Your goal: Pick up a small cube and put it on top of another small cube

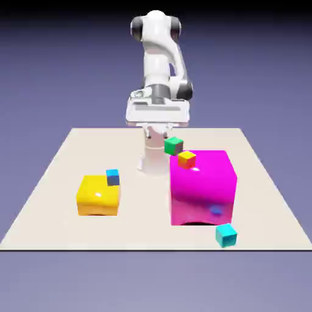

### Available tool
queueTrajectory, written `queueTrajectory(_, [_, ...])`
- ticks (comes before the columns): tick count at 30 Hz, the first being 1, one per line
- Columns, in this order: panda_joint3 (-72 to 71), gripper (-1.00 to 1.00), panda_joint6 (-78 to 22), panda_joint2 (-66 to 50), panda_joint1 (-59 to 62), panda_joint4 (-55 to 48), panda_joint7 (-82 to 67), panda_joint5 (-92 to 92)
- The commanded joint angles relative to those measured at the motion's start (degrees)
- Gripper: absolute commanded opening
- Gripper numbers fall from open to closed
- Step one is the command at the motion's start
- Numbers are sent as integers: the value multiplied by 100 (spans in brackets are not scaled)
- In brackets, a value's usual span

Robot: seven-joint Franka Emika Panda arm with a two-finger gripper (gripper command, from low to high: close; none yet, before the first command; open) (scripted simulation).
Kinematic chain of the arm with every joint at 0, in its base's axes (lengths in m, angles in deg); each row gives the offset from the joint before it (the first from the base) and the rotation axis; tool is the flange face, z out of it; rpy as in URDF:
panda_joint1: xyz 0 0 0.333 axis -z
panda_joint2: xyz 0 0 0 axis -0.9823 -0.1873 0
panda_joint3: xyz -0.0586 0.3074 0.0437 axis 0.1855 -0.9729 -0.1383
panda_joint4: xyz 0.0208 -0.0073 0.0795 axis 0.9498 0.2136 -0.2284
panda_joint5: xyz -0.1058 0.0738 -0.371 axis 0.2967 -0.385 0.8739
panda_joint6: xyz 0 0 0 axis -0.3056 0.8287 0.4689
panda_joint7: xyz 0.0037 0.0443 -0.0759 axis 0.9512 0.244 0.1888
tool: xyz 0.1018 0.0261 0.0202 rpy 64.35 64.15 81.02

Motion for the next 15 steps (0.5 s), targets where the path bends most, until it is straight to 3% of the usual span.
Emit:
queueTrajectory(1, [34,0,-208,-198,-72,-208,5,-34])
queueTrajectory(15, [515,0,-3116,-2968,-1072,-3115,70,-505])
